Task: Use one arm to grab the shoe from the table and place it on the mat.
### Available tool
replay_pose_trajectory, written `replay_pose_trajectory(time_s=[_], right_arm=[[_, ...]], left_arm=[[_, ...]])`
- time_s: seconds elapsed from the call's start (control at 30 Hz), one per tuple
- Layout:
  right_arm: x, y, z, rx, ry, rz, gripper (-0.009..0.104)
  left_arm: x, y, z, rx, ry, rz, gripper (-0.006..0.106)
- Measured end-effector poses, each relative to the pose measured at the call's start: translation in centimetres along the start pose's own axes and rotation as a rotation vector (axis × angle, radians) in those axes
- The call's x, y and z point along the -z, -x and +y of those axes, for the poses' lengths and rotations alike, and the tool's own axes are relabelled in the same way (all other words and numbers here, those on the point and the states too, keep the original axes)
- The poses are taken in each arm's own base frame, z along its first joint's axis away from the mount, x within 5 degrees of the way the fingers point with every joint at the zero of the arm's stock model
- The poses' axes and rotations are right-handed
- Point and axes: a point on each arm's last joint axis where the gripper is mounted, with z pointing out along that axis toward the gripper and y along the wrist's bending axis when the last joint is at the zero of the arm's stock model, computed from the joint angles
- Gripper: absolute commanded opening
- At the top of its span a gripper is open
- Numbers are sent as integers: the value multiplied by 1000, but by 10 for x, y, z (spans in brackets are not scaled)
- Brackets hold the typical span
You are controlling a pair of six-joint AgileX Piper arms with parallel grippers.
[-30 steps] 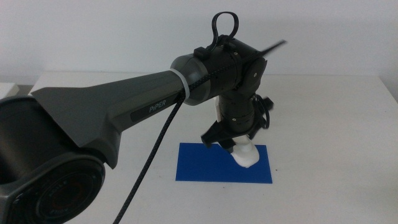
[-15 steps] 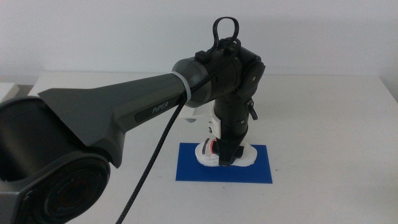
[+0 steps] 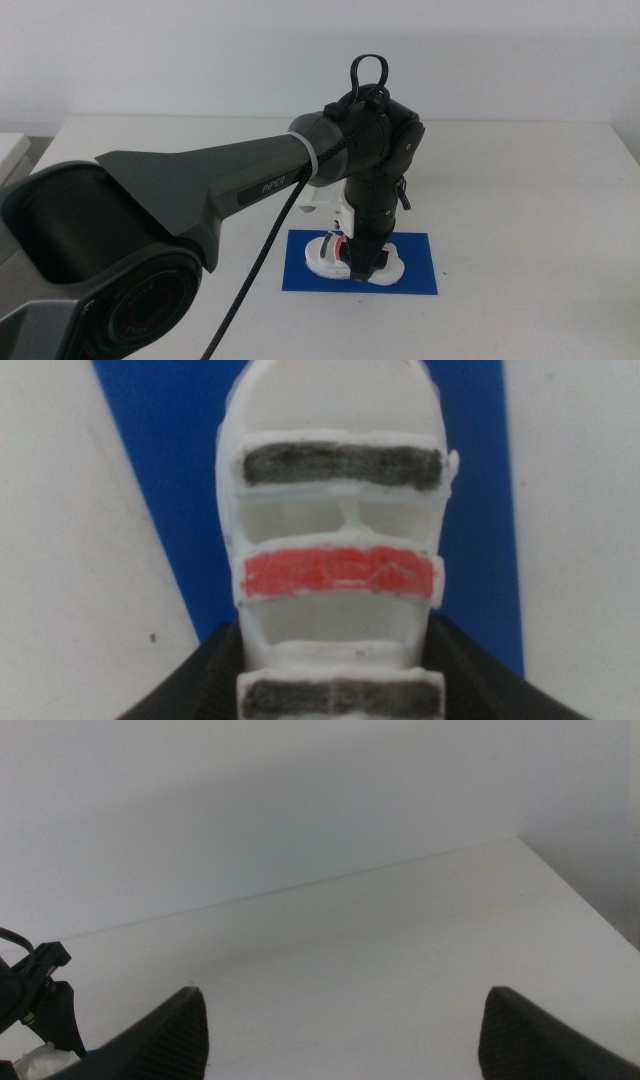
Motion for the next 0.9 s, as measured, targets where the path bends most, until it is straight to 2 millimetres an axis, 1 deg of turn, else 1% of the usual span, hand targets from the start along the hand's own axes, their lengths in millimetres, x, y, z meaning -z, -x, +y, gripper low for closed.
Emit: replay_pose_trajectory(time_s=[0.1, 0.17, 0.2, 0.27, 0.33, 0.37, 0.43, 0.5, 0.53, 0.6, 0.63, 0.67, 0.7, 0.77, 0.83, 0.87, 0.9], right_arm=[[0, 0, 0, 0, 0, 0, 79], [0, 0, 0, 0, 0, 0, 79], [0, 0, 0, 0, 0, 0, 79], [0, 0, 0, 0, 0, 0, 79], [0, 0, 0, 0, 0, 0, 79], [0, 0, 0, 0, 0, 0, 79], [0, 0, 0, 0, 0, 0, 79], [0, 0, 0, 0, 0, 0, 79], [0, 0, 0, 0, 0, 0, 79], [0, 0, 0, 0, 0, 0, 79], [0, 0, 0, 0, 0, 0, 79], [0, 0, 0, 0, 0, 0, 79], [0, 0, 0, 0, 0, 0, 79], [0, 0, 0, 0, 0, 0, 79], [0, 0, 0, 0, 0, 0, 79], [0, 0, 0, 0, 0, 0, 79], [0, 0, 0, 0, 0, 0, 79]], left_arm=[[0, -1, 0, 4, 4, 7, 68], [0, -1, 0, 4, 5, 8, 82], [0, -1, 1, 4, 6, 9, 92], [0, -1, 1, 4, 6, 9, 94], [9, 1, 1, 3, -2, 8, 94], [19, 2, 2, -10, -18, 8, 94], [49, 7, 3, -91, -85, 10, 94], [97, 19, 8, -274, -199, -16, 94], [123, 26, 13, -367, -260, -30, 94], [171, 46, 28, -620, -362, -84, 94], [184, 56, 37, -724, -382, -111, 94], [199, 70, 47, -793, -406, -142, 94], [209, 85, 59, -837, -413, -178, 94], [213, 118, 79, -864, -381, -244, 94], [208, 150, 106, -875, -332, -292, 94], [200, 165, 119, -901, -322, -319, 94], [192, 178, 130, -942, -349, -344, 94]])
